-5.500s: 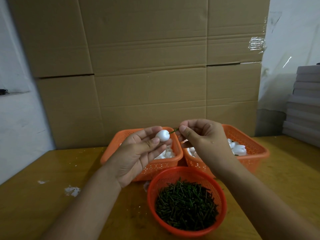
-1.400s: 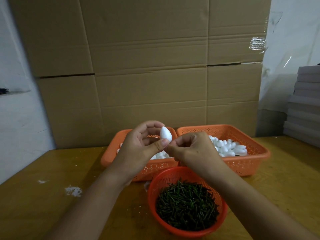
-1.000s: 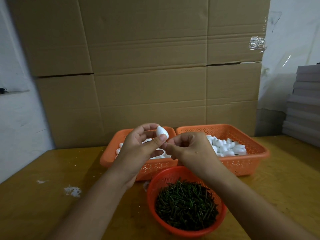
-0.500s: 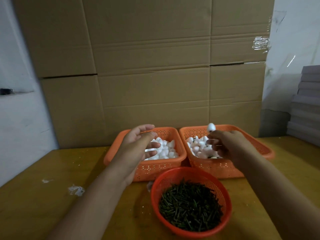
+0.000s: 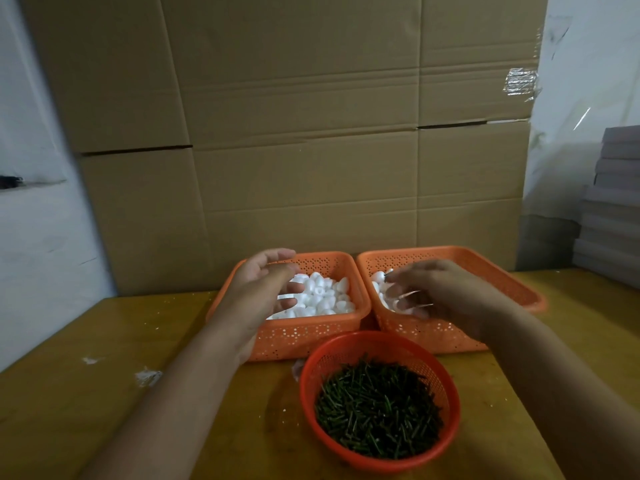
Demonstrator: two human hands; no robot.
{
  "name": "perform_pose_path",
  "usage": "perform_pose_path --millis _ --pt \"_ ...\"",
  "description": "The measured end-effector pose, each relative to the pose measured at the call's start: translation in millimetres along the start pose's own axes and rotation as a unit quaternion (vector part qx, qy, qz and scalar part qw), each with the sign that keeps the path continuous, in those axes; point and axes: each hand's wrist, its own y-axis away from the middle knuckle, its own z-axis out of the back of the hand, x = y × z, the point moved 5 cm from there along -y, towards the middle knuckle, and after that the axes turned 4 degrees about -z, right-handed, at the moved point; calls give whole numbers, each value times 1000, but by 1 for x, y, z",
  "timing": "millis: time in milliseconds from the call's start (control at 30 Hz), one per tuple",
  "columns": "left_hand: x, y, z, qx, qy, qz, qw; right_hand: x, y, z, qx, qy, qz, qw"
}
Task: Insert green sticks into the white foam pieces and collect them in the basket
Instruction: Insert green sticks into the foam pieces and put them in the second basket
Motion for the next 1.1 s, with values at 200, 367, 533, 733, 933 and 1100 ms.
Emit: perform_pose_path --millis 200,367,533,733,933,1100 --pt "15 -8 13 -32 -68 -1 997 2 22 -53 194 360 65 910" --pt "22 -22 23 -37 -225 -49 973 -10 38 -71 273 521 26 808" --pt "28 -55 34 27 -471 -23 881 -24 39 -78 301 565 -27 768" --pt "35 -72 23 219 -654 66 721 -25 36 -78 302 575 -29 760" --pt "51 -75 11 293 -684 143 653 -26 36 -77 299 575 -27 761" --pt "60 -80 14 282 -678 65 676 -26 34 -77 294 570 -25 767"
